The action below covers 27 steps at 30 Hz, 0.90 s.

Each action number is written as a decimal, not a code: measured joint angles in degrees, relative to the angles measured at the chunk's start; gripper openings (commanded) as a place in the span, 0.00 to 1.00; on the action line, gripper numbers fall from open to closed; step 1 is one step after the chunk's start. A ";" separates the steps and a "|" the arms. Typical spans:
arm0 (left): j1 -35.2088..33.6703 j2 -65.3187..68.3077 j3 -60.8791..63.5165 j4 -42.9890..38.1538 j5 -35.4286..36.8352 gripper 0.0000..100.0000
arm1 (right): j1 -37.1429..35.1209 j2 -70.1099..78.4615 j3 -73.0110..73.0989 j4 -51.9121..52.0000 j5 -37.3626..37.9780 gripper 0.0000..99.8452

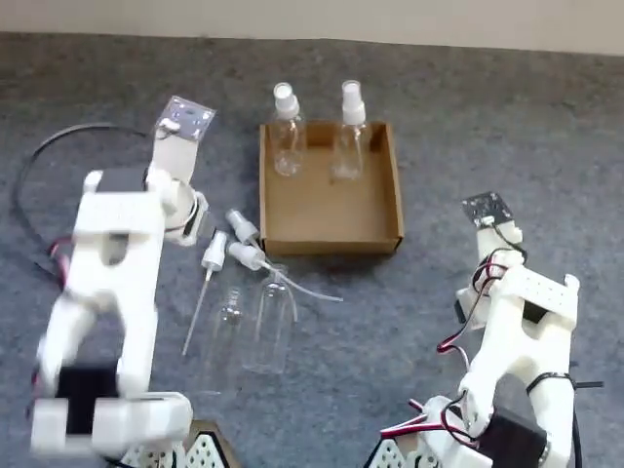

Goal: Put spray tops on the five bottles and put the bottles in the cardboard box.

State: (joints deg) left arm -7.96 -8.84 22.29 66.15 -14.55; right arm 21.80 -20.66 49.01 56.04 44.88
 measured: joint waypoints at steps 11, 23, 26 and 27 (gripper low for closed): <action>-0.09 19.87 -9.76 0.26 -0.18 0.21 | 0.00 0.00 0.00 0.00 0.00 0.06; 0.62 20.31 -9.85 0.26 -0.18 0.21 | 0.00 0.00 0.00 0.00 0.00 0.06; 0.62 20.31 -9.85 0.26 -0.09 0.21 | 0.00 0.00 0.00 -0.09 0.00 0.06; 0.62 20.31 -9.85 0.26 -0.09 0.21 | 0.00 0.00 0.00 -0.09 0.00 0.06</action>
State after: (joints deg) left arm -7.34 11.47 12.44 66.42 -14.64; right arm 21.80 -20.66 49.01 55.96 44.88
